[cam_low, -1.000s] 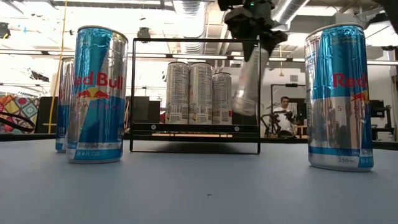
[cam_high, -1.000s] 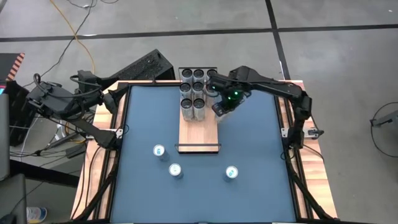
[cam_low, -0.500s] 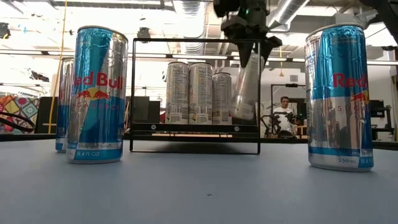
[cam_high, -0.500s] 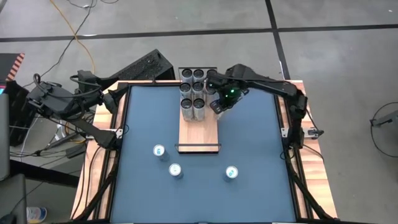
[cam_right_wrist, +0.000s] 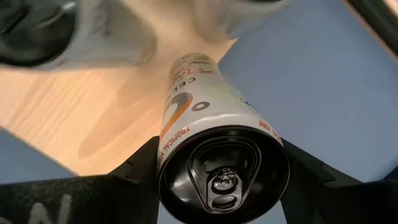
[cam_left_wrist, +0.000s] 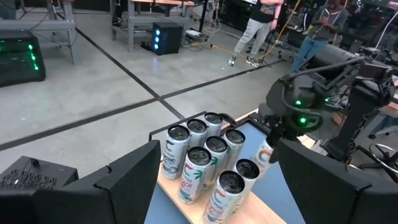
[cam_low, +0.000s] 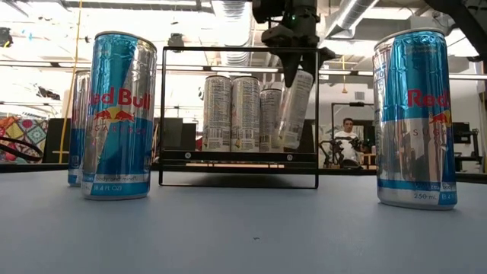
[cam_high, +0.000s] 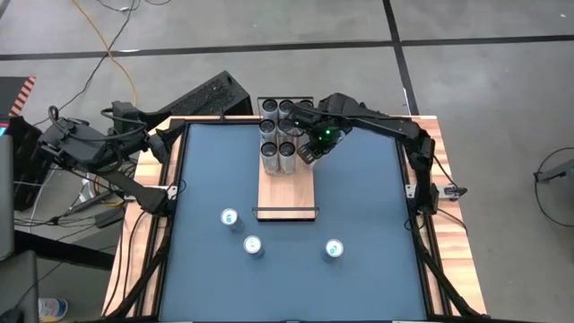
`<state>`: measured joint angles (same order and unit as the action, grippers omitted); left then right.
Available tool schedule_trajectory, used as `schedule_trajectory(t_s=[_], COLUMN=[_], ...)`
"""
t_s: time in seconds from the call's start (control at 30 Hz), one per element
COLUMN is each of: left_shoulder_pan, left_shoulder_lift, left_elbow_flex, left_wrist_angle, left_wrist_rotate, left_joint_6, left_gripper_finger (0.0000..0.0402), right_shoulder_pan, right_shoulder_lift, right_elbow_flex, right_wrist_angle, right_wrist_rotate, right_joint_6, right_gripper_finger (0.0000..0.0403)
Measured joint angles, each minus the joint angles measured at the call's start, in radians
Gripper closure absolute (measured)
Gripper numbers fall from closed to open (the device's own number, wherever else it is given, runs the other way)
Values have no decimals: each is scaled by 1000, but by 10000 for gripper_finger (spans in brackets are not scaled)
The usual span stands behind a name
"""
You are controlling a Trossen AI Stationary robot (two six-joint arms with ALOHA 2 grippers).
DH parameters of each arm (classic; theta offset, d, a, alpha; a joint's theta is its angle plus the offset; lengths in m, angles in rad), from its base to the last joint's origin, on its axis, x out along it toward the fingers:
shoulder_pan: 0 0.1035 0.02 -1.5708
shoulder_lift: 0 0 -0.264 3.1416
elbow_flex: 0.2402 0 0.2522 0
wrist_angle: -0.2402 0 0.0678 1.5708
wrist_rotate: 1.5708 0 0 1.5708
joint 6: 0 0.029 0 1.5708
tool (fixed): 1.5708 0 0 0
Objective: Place canned beverage on shelf
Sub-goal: Put the white-yellow soda can on the shelf
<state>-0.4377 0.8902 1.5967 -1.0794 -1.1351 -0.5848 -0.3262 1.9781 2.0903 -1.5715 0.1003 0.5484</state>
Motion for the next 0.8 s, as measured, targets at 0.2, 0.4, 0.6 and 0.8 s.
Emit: schedule_trajectory(t_s=[0.2, 0.4, 0.6, 0.8], left_shoulder_pan=[0, 0, 0, 0], left_shoulder_lift=[0, 0, 0, 0], left_elbow_flex=[0, 0, 0, 0], left_wrist_angle=[-3, -3, -4, -4], left_wrist_rotate=[-3, -3, -4, -6], left_joint_6=[0, 0, 1, 4], left_gripper_finger=[93, 93, 93, 93], right_shoulder_pan=[0, 8, 9, 12], right_shoulder_lift=[6, 7, 7, 7], right_elbow_flex=[0, 0, 0, 0], right_wrist_angle=[-2, -2, 0, 0], right_wrist_rotate=[10, 1, 7, 9], right_joint_6=[0, 0, 0, 7], right_gripper_finger=[178, 178, 178, 178])
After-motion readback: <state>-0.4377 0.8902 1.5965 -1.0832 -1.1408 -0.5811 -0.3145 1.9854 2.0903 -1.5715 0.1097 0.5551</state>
